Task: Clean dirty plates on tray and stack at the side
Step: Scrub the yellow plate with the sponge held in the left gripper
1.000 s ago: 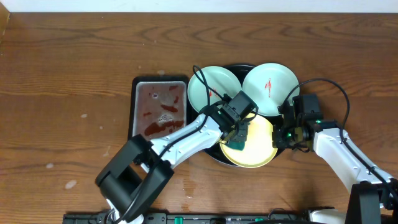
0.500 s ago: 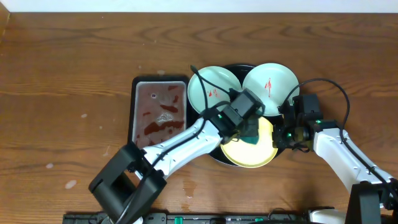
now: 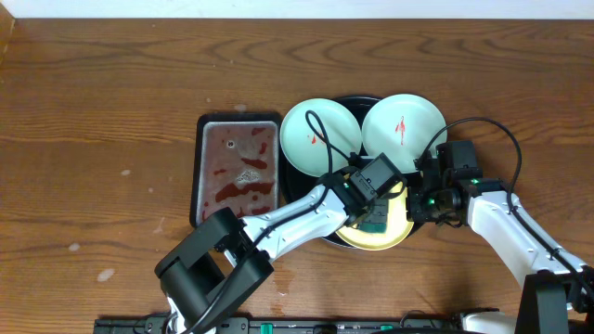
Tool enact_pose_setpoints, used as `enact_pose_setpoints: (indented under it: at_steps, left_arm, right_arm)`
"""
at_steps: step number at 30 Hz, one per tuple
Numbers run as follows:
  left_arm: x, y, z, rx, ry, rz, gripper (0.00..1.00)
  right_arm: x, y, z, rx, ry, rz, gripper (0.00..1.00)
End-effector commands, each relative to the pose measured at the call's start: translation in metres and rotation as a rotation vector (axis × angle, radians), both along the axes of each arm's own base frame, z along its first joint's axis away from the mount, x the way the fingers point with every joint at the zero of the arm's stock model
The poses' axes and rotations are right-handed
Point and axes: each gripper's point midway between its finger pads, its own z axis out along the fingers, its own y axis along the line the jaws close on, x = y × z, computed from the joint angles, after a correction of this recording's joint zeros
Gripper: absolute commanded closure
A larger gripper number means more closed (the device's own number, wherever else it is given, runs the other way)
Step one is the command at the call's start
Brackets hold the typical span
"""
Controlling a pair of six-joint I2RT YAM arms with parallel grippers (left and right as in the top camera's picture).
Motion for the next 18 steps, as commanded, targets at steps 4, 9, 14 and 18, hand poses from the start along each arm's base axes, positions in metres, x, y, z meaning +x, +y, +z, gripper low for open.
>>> enact_pose_setpoints:
  at_steps: [4,9,14,18]
  left_arm:
    - [0.027,0.068,-0.015,0.249,-0.065,0.036,0.93]
    - [0.036,0.081,-0.001,0.231,-0.057,0.056,0.93]
    - [0.045,0.076,0.045,0.115,-0.117,0.059,0.93]
    - [0.042,0.079,0.091,0.048,-0.194,0.000,0.92]
  right_arm:
    - [-0.004,-0.002,-0.004,-0.025,0.015,-0.003,0.99]
    - [-0.004,-0.002,-0.004,-0.025,0.015,-0.004,0.99]
    - [-0.004,-0.002,-0.004,-0.025,0.015,-0.004,0.99]
    - [-0.003,-0.002,-0.004,-0.022,0.014,-0.002,0.99]
